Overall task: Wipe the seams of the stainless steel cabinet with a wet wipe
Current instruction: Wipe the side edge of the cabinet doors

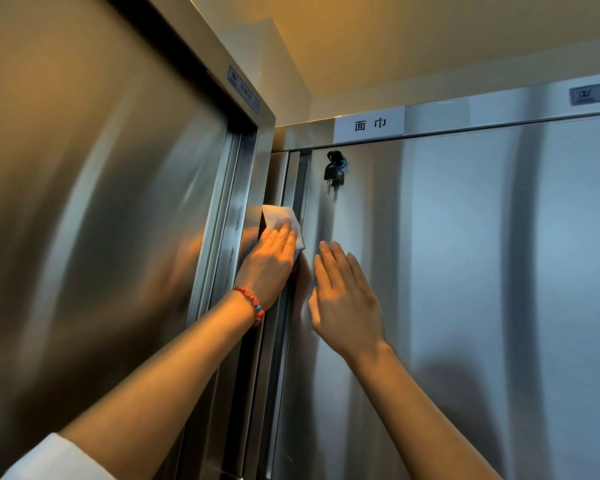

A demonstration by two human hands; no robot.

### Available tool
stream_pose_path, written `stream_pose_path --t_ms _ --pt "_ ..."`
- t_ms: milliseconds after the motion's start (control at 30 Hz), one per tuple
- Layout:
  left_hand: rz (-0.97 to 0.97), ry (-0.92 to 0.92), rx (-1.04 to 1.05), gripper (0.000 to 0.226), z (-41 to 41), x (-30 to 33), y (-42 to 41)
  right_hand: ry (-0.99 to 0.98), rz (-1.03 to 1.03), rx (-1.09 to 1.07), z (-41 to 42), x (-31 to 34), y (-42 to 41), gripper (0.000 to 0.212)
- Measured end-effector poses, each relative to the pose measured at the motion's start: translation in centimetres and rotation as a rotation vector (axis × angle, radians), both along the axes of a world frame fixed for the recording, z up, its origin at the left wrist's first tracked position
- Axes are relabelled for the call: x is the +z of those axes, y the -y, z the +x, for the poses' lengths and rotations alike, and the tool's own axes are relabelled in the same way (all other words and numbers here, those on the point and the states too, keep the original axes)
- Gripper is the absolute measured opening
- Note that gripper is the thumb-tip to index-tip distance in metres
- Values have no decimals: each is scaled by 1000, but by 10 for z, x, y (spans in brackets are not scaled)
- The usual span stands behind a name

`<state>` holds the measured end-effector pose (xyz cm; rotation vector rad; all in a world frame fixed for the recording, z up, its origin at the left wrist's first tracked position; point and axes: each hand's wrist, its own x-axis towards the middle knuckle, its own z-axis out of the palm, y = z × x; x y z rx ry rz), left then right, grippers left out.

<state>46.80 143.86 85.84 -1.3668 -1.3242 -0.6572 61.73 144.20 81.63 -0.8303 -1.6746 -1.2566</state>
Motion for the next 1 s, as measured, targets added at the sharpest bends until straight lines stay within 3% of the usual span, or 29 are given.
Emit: stream_pose_path --t_ms 500,1000 --pt "5 3 9 53 2 -7 2 -20 2 48 -1 -1 1 53" --pt "53 -6 15 54 5 30 6 -18 37 2 -1 -1 -2 53"
